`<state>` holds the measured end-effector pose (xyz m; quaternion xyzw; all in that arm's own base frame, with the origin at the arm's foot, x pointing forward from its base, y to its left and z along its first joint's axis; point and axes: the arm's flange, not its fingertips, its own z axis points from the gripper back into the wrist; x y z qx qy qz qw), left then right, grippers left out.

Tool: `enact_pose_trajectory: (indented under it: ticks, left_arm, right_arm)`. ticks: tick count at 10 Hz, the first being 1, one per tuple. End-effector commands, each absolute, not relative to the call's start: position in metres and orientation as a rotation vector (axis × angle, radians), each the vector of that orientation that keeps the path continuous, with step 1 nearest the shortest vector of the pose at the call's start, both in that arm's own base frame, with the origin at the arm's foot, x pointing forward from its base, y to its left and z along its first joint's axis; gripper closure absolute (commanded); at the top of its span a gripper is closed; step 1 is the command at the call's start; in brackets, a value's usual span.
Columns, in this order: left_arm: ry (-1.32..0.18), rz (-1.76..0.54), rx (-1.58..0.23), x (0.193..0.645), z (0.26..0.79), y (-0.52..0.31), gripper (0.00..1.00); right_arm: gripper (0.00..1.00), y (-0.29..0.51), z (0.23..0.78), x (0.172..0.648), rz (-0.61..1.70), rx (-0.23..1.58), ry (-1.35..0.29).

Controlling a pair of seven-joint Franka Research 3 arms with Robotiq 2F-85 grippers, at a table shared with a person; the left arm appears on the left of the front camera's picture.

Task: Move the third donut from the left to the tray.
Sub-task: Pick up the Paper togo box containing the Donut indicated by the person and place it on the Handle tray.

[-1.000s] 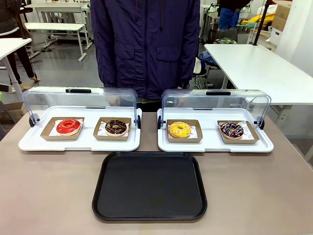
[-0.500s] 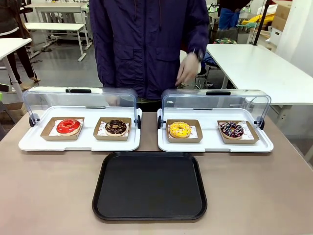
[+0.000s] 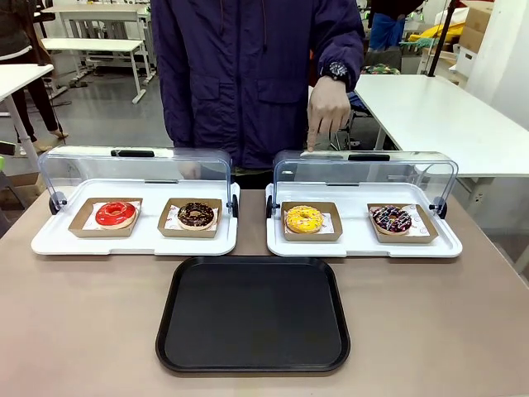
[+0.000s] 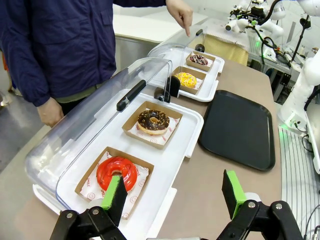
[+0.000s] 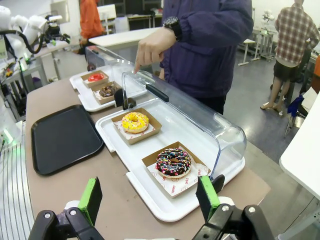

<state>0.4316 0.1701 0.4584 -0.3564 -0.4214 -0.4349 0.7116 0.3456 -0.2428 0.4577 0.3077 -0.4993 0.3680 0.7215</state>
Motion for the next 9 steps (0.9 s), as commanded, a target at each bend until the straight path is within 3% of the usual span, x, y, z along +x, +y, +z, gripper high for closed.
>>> enact_pose_trajectory:
  ticks: [1,9]
  left_arm:
    - [-0.923,-0.961,-0.788,0.4323,0.462,0.1706,0.0]
    - [-0.923,-0.961,-0.788,0.4323,0.462,0.1706,0.0]
  right_arm:
    - [0.0,-0.2448,0.4585,0.3482,0.83,0.675,-1.139]
    - [0.0,-0.2448,0.4585,0.3482,0.83,0.675,-1.139]
